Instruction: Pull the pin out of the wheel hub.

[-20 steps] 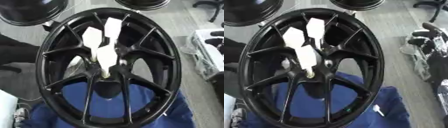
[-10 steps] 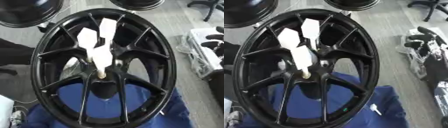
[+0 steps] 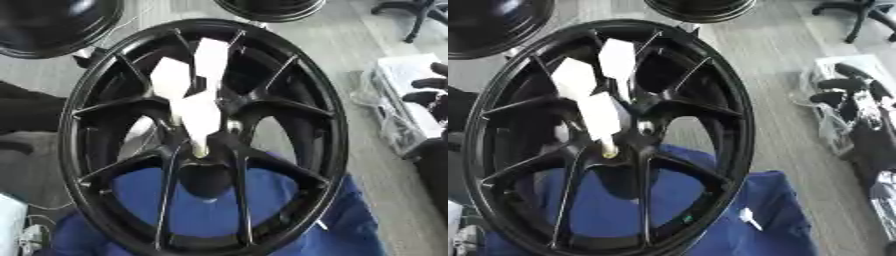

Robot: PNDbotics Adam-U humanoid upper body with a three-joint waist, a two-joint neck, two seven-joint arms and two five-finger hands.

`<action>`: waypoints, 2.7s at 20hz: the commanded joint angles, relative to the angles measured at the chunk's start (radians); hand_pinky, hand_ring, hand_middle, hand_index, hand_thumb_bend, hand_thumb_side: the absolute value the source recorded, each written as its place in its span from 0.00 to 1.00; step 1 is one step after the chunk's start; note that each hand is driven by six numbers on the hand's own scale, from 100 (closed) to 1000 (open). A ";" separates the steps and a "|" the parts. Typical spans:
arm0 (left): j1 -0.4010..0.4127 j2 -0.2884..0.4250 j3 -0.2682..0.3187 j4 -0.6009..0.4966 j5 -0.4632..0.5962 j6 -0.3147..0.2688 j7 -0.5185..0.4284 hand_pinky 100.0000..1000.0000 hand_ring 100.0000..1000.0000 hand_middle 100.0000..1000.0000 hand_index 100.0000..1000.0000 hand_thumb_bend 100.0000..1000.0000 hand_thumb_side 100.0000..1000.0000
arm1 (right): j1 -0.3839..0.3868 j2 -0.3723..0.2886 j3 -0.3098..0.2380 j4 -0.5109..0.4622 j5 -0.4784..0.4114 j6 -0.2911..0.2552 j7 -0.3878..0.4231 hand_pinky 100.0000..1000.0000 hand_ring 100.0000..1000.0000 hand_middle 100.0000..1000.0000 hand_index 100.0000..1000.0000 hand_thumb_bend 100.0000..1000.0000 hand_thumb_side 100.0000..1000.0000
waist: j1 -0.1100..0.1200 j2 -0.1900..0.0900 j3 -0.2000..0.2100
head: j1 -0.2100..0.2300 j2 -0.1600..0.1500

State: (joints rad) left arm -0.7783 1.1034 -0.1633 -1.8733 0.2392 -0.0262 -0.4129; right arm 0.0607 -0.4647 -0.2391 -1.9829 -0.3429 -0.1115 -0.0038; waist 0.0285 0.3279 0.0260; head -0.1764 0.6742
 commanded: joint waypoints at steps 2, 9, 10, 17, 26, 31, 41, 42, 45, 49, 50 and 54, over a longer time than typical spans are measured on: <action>-0.061 0.038 -0.070 -0.089 -0.015 0.002 -0.165 0.83 0.78 0.84 0.86 0.78 0.33 | 0.005 -0.035 -0.003 -0.017 0.009 -0.006 0.000 0.85 0.62 0.63 0.85 0.00 0.68 | 0.000 -0.028 -0.004 | -0.003 -0.014; -0.171 -0.024 -0.170 -0.002 -0.103 0.061 -0.464 0.88 0.82 0.83 0.86 0.70 0.30 | 0.007 -0.041 0.001 -0.017 0.006 -0.004 0.002 0.85 0.61 0.63 0.85 0.00 0.67 | 0.001 -0.036 -0.001 | -0.004 -0.011; -0.182 -0.035 -0.187 0.024 -0.122 0.064 -0.479 0.88 0.83 0.80 0.84 0.64 0.24 | 0.007 -0.042 0.001 -0.017 0.006 -0.004 0.002 0.85 0.61 0.63 0.85 0.00 0.67 | 0.001 -0.036 -0.001 | -0.004 -0.011; -0.238 -0.107 -0.263 0.193 -0.231 0.035 -0.494 0.92 0.84 0.77 0.83 0.50 0.28 | 0.009 -0.040 0.001 -0.017 0.007 0.003 0.000 0.85 0.61 0.62 0.85 0.00 0.68 | 0.002 -0.036 -0.003 | -0.004 -0.006; -0.305 -0.201 -0.325 0.334 -0.291 -0.020 -0.494 0.94 0.85 0.78 0.85 0.48 0.15 | 0.008 -0.039 0.005 -0.017 0.004 0.015 -0.001 0.85 0.61 0.62 0.85 0.00 0.68 | 0.002 -0.038 -0.006 | -0.004 -0.003; -0.352 -0.261 -0.339 0.392 -0.302 -0.023 -0.494 0.94 0.85 0.78 0.86 0.47 0.13 | 0.006 -0.035 0.007 -0.017 0.006 0.022 -0.001 0.85 0.61 0.62 0.85 0.00 0.68 | -0.001 -0.036 -0.008 | -0.002 -0.003; -0.448 -0.377 -0.352 0.462 -0.314 -0.037 -0.494 0.94 0.85 0.78 0.86 0.47 0.21 | 0.000 -0.027 0.011 -0.017 0.007 0.039 0.000 0.85 0.61 0.62 0.85 0.00 0.69 | 0.002 -0.034 -0.017 | -0.016 -0.006; -0.455 -0.387 -0.353 0.468 -0.314 -0.038 -0.494 0.94 0.85 0.78 0.86 0.47 0.21 | 0.000 -0.026 0.011 -0.017 0.007 0.040 0.000 0.85 0.61 0.62 0.85 0.00 0.69 | 0.002 -0.034 -0.018 | -0.017 -0.006; -0.475 -0.420 -0.358 0.487 -0.312 -0.040 -0.494 0.94 0.84 0.78 0.86 0.45 0.23 | -0.004 -0.024 0.013 -0.017 0.005 0.045 -0.001 0.85 0.61 0.62 0.85 0.00 0.69 | 0.002 -0.032 -0.021 | -0.020 -0.008; -0.493 -0.459 -0.372 0.508 -0.307 -0.042 -0.494 0.94 0.84 0.78 0.85 0.42 0.25 | -0.009 -0.019 0.013 -0.017 0.003 0.054 -0.005 0.85 0.61 0.62 0.85 0.00 0.69 | 0.002 -0.028 -0.027 | -0.017 -0.010; -0.495 -0.467 -0.377 0.511 -0.304 -0.042 -0.494 0.94 0.84 0.78 0.85 0.42 0.26 | -0.010 -0.017 0.013 -0.017 0.003 0.055 -0.006 0.85 0.61 0.62 0.85 0.00 0.70 | 0.002 -0.027 -0.029 | -0.016 -0.011; -0.500 -0.487 -0.388 0.522 -0.300 -0.041 -0.494 0.94 0.84 0.78 0.85 0.41 0.27 | -0.013 -0.012 0.014 -0.017 0.002 0.063 -0.011 0.85 0.61 0.62 0.85 0.00 0.70 | 0.002 -0.022 -0.038 | -0.010 -0.011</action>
State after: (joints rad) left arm -1.2514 0.6088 -0.5564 -1.3486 -0.0642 -0.0651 -0.9083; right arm 0.0526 -0.4662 -0.2206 -1.9829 -0.3382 -0.0527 -0.0122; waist 0.0338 0.3223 -0.0110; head -0.1880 0.6745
